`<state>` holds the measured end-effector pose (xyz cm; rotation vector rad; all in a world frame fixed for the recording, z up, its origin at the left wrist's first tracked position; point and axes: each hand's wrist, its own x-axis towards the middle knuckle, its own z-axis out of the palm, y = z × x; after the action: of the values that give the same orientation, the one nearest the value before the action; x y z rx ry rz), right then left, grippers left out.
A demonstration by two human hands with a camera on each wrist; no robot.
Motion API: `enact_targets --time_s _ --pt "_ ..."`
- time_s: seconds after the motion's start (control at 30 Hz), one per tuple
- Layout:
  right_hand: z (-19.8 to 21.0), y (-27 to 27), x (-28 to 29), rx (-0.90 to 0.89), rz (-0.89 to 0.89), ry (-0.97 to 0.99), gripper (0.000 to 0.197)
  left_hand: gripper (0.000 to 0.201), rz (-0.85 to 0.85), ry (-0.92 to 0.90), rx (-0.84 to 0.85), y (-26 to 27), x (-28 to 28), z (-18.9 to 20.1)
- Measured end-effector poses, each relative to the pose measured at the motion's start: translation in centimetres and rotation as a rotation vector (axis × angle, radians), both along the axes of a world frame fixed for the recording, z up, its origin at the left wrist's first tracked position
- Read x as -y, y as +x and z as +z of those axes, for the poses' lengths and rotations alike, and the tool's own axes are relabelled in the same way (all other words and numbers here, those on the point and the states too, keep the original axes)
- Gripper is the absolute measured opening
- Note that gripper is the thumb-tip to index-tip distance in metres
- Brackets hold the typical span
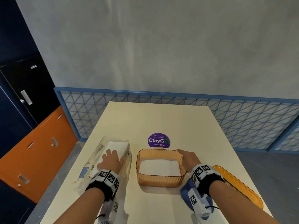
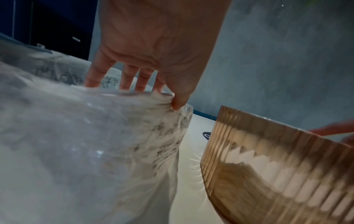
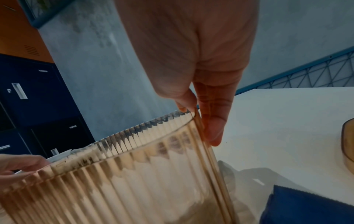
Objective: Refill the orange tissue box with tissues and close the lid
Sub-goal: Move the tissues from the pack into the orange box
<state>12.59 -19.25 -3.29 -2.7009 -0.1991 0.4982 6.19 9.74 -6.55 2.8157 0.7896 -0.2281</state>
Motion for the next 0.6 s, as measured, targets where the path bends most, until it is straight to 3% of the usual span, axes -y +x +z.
enact_targets --time_s 0.3,0.47,0.6 --pt "0.4 -0.2 -0.2 -0.019 0.002 -0.016 0.058 0.03 -0.061 0.133 -0.03 -0.3 0.8 0.2" --pt "0.4 -0.1 -0.1 -0.016 0.031 -0.034 0.057 0.035 -0.117 0.227 -0.116 -0.7 1.5 0.8" --pt "0.7 0.2 -0.2 -0.024 0.071 -0.05 0.053 0.025 -0.105 0.159 0.056 -0.9 0.9 4.2"
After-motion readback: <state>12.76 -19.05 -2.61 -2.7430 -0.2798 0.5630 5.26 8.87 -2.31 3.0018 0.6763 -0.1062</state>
